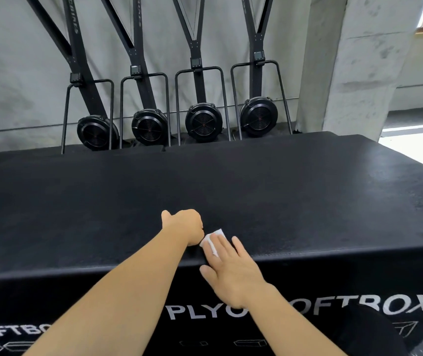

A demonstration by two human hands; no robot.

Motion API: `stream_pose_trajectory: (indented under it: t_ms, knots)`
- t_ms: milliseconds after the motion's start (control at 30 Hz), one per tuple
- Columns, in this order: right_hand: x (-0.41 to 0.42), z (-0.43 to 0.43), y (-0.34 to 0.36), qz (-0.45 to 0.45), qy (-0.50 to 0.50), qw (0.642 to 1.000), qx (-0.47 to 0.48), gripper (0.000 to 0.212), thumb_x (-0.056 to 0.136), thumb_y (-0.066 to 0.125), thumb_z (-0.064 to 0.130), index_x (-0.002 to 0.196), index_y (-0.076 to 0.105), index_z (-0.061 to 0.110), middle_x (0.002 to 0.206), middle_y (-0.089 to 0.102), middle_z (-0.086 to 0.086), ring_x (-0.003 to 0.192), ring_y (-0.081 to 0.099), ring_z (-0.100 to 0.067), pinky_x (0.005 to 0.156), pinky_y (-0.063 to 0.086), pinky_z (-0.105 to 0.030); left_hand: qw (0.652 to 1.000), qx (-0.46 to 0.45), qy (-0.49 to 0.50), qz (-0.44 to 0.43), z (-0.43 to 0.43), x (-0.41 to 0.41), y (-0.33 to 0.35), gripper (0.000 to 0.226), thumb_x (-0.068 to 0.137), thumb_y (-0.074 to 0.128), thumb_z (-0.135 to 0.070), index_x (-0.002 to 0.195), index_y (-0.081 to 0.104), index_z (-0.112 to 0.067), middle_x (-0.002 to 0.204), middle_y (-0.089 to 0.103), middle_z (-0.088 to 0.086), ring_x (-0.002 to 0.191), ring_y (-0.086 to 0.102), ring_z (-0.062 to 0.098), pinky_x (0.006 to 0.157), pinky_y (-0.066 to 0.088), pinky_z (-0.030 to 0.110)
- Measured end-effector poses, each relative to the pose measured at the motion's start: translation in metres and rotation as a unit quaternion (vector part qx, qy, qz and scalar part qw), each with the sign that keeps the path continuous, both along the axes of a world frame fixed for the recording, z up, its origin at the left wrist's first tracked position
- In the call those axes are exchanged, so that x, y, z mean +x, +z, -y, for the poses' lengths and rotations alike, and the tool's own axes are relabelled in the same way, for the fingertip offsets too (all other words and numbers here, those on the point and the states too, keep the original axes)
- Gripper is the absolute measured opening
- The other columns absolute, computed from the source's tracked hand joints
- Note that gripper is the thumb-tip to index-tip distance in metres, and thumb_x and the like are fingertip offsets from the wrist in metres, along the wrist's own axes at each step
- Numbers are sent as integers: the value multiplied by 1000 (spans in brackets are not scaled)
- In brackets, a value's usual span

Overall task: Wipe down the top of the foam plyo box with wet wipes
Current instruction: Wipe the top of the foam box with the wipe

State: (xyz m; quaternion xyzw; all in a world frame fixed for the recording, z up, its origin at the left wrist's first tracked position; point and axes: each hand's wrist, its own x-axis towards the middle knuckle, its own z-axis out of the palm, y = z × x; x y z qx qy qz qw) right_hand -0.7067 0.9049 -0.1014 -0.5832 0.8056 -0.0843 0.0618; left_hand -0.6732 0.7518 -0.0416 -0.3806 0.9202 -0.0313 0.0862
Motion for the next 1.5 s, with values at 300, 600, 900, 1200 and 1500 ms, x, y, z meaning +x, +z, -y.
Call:
stream_pose_trajectory:
  t_ms: [300, 600, 900, 1200, 1500]
  knots:
    - [-87, -79, -1, -11, -119, 990, -69, 38, 102, 20, 33, 140, 24, 28, 145, 17, 16, 141, 18, -7, 121, 4, -37, 1000, -26, 13, 9, -12, -10, 4, 24, 83, 42, -12, 62, 36, -21, 59, 41, -6, 56, 36, 16, 83, 24, 37]
    - [-31, -34, -3, 15, -130, 986, -105, 43, 99, 29, 45, 133, 32, 18, 134, 27, 3, 109, 24, -18, 109, 21, -32, 1000, -15, 20, 13, -22, -9, 1, 21, 83, 42, -13, 65, 39, -21, 61, 45, -7, 58, 39, 16, 93, 25, 39]
    - [-34, -35, 2, 10, -12, 1000, -26, 55, 106, 16, 40, 157, 11, 20, 164, 2, 5, 152, -7, -14, 122, -11, -36, 1000, 14, 2, -26, -36, -25, 4, 23, 90, 42, -16, 67, 41, -22, 67, 46, -7, 64, 42, 15, 86, 28, 36]
    - [-137, -121, 0, -62, -151, 986, -41, 44, 104, 15, 33, 147, 21, 26, 152, 15, 13, 147, 8, -11, 121, 4, -37, 999, 6, -22, -22, -46, -48, -2, 20, 90, 41, -13, 72, 41, -21, 70, 47, -6, 70, 44, 18, 99, 28, 39]
    - [-151, -112, 1, -68, -312, 948, -4, 56, 103, 16, 43, 149, 24, 13, 154, 23, -3, 145, 14, -24, 118, 13, -37, 988, -130, -85, 5, -32, -37, -37, 37, 102, 25, -33, 125, 54, -32, 124, 58, -11, 107, 54, 14, 82, 26, 34]
